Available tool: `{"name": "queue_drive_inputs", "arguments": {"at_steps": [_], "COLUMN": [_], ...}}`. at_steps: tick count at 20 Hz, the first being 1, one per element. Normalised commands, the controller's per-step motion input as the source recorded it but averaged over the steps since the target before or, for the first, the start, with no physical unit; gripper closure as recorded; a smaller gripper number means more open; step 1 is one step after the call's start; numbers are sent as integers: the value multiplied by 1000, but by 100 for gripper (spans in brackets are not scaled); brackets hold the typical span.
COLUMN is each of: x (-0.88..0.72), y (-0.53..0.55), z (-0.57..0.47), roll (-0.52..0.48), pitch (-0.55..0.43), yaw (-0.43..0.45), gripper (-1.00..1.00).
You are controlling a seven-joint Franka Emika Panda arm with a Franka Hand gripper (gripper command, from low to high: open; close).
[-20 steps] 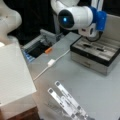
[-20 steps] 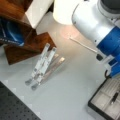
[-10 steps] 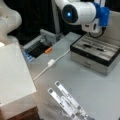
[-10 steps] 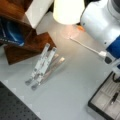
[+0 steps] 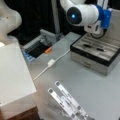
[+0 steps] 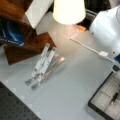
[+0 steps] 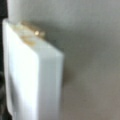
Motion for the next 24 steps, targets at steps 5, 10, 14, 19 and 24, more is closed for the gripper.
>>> {"name": "queue_drive_inputs", "arguments": {"at_steps": [5,10,14,19,24], "x": [90,57,32,-6,-57], "y": [272,281,182,-17,-282], "z": [-45,-33,-12,46,98], "roll": [88,114,105,34,-81], "pitch": [-67,-67,-50,-5,61], "yaw": [-91,-90,-95,-78,-42], "gripper": [-100,-100,-100,-100,-100]}}
